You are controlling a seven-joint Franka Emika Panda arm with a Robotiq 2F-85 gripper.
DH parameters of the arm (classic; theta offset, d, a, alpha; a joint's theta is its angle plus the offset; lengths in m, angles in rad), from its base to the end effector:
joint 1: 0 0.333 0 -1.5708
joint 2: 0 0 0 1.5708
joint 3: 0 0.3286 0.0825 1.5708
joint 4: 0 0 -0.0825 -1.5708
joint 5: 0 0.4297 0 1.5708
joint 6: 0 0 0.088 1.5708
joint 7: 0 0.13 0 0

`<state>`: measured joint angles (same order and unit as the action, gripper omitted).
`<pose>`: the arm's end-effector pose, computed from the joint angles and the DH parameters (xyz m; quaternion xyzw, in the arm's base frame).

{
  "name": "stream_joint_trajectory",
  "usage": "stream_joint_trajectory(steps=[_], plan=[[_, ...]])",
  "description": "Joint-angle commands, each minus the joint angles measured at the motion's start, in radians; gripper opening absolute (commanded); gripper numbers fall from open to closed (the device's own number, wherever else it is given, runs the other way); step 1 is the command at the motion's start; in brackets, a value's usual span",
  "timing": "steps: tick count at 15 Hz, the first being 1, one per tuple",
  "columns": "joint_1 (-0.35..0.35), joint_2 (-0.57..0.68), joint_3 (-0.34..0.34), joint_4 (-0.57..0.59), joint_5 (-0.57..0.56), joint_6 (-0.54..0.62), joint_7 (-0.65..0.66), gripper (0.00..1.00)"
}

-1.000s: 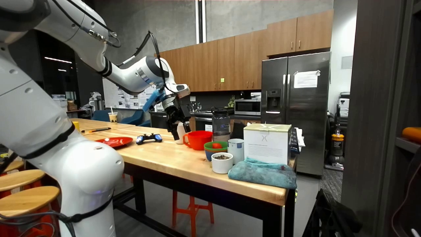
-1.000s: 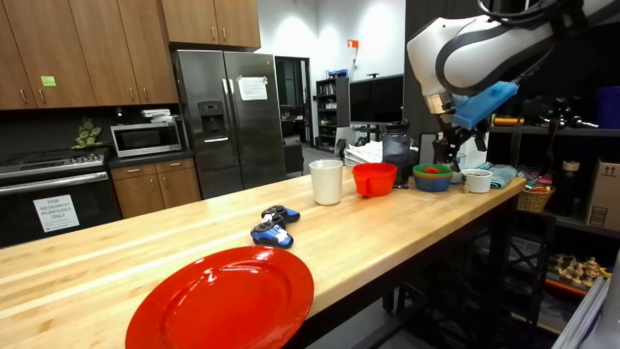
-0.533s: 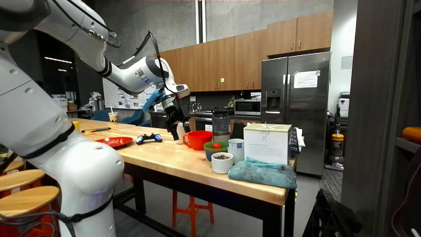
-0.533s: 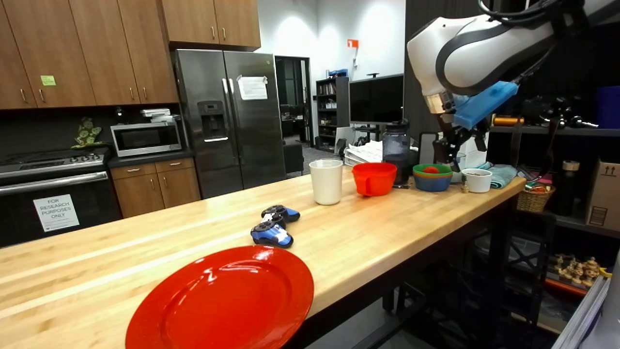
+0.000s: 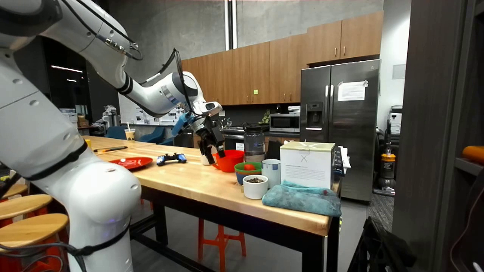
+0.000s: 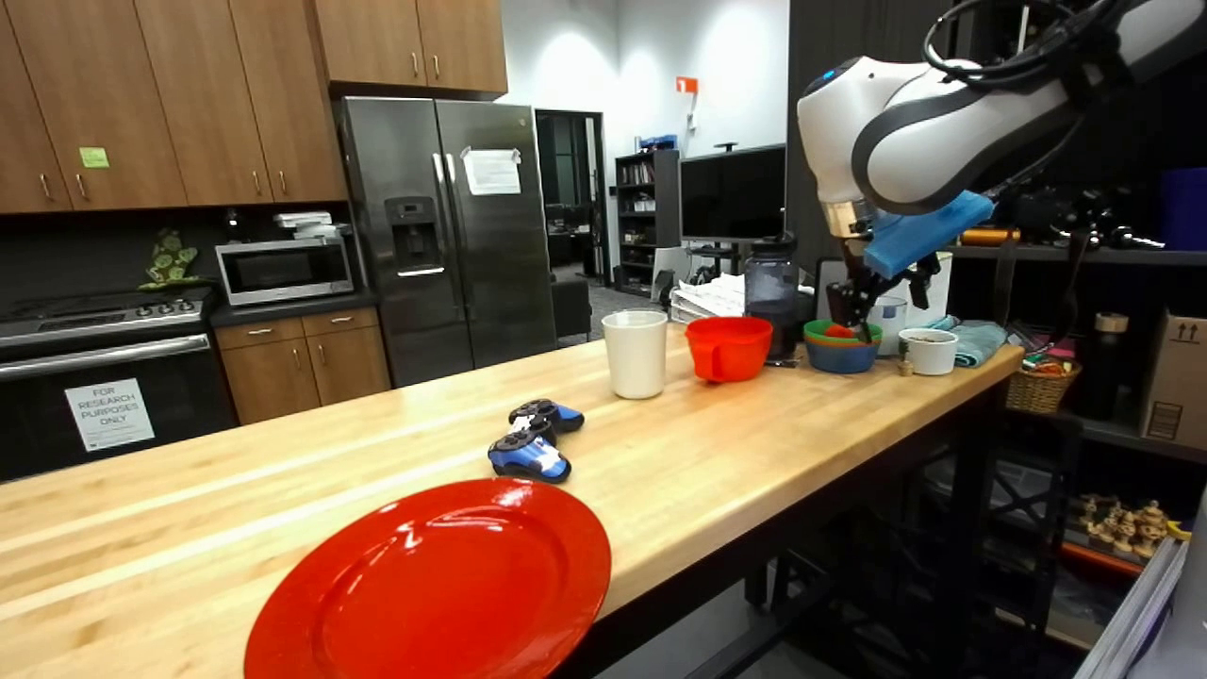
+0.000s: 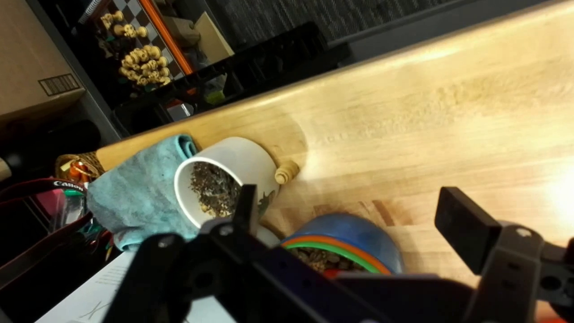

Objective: Take the red ball out of the bowl and put it on the table

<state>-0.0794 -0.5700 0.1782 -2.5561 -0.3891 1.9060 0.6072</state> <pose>0.4003 0.0016 0.4262 0.9542 -0.1901 0.0317 0.2288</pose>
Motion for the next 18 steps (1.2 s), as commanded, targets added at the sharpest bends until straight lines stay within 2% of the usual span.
stream_joint_trajectory(steps=[1, 7, 18], plan=[[-0.047, 0.031, -0.003, -0.007, -0.079, 0.097, 0.076, 1.00], [-0.101, 0.067, -0.009, -0.005, -0.220, 0.192, 0.203, 1.00], [-0.086, 0.183, -0.014, 0.002, -0.262, 0.334, 0.382, 1.00]])
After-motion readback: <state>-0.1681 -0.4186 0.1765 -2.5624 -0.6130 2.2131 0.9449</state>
